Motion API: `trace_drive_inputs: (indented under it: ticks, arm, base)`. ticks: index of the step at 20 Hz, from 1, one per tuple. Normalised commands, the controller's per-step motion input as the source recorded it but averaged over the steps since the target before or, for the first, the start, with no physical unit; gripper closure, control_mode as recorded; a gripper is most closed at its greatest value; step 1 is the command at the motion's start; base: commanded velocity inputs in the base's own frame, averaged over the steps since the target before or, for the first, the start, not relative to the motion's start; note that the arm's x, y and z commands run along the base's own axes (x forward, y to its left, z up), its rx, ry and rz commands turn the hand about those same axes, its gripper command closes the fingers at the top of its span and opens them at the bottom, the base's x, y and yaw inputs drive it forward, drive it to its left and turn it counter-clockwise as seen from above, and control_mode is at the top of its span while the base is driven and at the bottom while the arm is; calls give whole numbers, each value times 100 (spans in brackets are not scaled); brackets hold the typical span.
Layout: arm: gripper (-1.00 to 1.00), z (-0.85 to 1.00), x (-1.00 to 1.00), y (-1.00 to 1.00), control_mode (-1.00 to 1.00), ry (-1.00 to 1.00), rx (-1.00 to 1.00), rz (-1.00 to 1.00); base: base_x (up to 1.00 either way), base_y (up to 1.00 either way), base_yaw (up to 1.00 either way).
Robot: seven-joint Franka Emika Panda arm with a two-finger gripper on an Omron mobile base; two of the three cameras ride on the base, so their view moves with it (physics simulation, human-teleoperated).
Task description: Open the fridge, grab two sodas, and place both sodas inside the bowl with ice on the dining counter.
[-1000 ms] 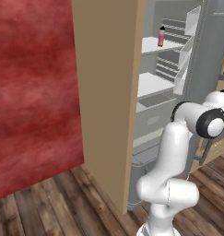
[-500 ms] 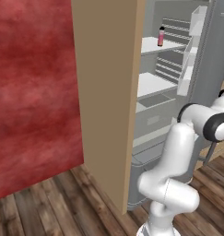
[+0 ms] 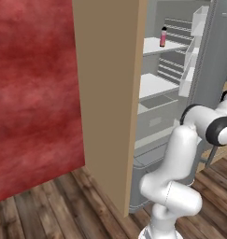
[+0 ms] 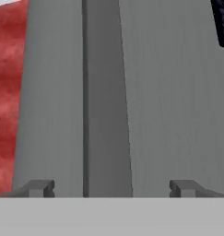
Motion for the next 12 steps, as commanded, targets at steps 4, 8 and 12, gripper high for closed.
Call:
trace_drive_inputs:
  ticks: [4, 8, 12]
  arm:
    - [-100, 15, -43, -12, -100, -3, -1, -22]
    - [-100, 52, -94, 5, -100, -17, -10, -3]
    - [-100, 53, -100, 29, -100, -23, -17, -1]
  base:
    - [0, 0, 0]
    - [0, 0, 0]
    - [0, 0, 0]
